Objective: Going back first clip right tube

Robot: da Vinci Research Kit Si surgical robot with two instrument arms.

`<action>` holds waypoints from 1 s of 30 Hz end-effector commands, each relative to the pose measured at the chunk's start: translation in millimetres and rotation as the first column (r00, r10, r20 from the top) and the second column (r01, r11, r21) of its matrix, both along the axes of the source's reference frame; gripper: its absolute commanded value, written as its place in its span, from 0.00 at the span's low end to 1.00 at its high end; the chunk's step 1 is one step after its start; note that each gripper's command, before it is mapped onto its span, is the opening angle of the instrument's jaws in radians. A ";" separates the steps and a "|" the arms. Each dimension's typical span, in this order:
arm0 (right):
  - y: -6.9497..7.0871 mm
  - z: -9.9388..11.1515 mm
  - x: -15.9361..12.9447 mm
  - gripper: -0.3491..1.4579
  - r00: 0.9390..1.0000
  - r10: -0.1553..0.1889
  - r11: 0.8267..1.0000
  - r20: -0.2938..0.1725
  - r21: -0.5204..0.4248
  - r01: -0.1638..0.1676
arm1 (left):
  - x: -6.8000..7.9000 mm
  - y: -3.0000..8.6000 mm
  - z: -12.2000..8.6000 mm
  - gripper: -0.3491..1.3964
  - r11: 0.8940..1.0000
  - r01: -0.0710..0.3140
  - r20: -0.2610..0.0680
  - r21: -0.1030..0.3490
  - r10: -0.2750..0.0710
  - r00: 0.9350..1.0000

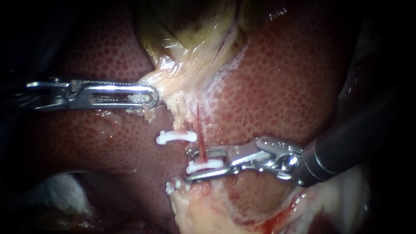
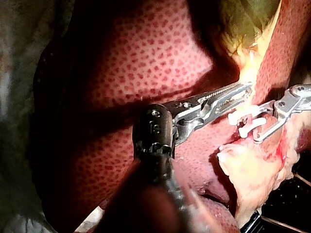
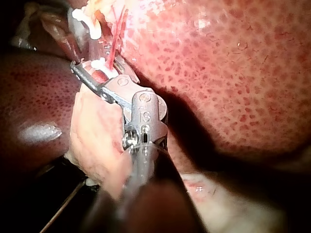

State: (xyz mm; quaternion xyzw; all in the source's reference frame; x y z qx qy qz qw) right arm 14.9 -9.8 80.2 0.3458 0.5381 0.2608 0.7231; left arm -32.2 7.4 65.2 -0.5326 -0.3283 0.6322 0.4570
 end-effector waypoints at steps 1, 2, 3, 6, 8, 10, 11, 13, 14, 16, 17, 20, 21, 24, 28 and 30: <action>0.2 0.2 -0.4 0.47 1.000 0.001 1.000 0.000 0.001 -0.001 | 0.0 0.0 0.0 0.00 1.000 0.000 0.000 0.000 0.000 1.000; 0.2 0.3 -0.8 0.47 1.000 -0.001 1.000 -0.001 -0.005 0.001 | 0.0 0.0 0.0 0.00 1.000 0.000 0.000 0.000 0.000 1.000; 0.3 0.3 -1.1 0.47 1.000 -0.002 1.000 -0.002 -0.005 0.002 | 0.0 0.0 0.0 0.00 1.000 0.000 0.000 0.000 0.000 1.000; 0.5 -0.3 -2.8 0.47 1.000 -0.016 0.999 -0.014 -0.034 0.016 | 0.1 0.0 0.0 0.00 1.000 0.000 0.000 0.000 0.000 1.000; 1.0 -1.4 -4.3 0.47 0.999 -0.031 0.997 -0.028 -0.072 0.029 | 0.1 0.0 0.0 0.00 1.000 -0.001 0.001 0.000 0.001 1.000; 1.9 -2.8 -5.9 0.47 0.998 -0.046 0.993 -0.043 -0.112 0.041 | 0.1 0.0 0.0 0.00 1.000 -0.001 0.001 0.000 0.001 1.000; 2.4 -3.5 -6.6 0.47 0.997 -0.052 0.991 -0.048 -0.129 0.045 | 0.1 0.0 0.0 0.00 1.000 -0.001 0.001 0.000 0.001 1.000; 3.4 -4.9 -7.7 0.47 0.997 -0.056 0.985 -0.055 -0.166 0.046 | 0.0 0.0 0.0 0.00 1.000 -0.001 0.000 0.000 0.001 1.000; 4.1 -5.9 -8.4 0.47 0.997 -0.049 0.982 -0.056 -0.184 0.037 | 0.0 0.0 0.0 0.00 1.000 -0.001 0.000 0.000 0.001 1.000; 5.1 -7.3 -9.2 0.47 0.998 -0.050 0.976 -0.042 -0.215 0.040 | 0.0 0.0 0.0 0.00 1.000 0.000 0.000 0.000 0.000 1.000; 5.7 -8.3 -9.6 0.47 0.998 -0.054 0.971 -0.038 -0.237 0.043 | 0.0 0.0 0.0 0.00 1.000 0.000 0.000 0.000 0.000 1.000; 6.8 -10.4 -10.4 0.47 0.999 -0.044 0.961 -0.025 -0.273 0.035 | 0.0 0.0 0.1 0.00 1.000 0.000 0.000 0.000 0.000 1.000; 7.0 -10.9 -10.5 0.47 0.999 -0.041 0.959 -0.023 -0.280 0.033 | 0.0 0.0 0.1 0.00 1.000 0.000 0.000 -0.001 0.000 1.000; 7.4 -12.2 -11.0 0.47 0.999 -0.037 0.955 -0.020 -0.294 0.030 | -0.1 0.0 0.4 0.00 1.000 0.000 0.000 -0.001 0.000 1.000; 7.3 -12.7 -11.3 0.47 0.999 -0.046 0.951 -0.015 -0.305 0.039 | -0.5 0.0 1.2 0.00 1.000 0.001 -0.002 -0.005 -0.001 1.000; 7.1 -12.7 -11.3 0.47 0.999 -0.054 0.951 -0.010 -0.305 0.048 | -1.0 0.0 2.0 0.00 1.000 0.004 -0.005 -0.008 -0.004 1.000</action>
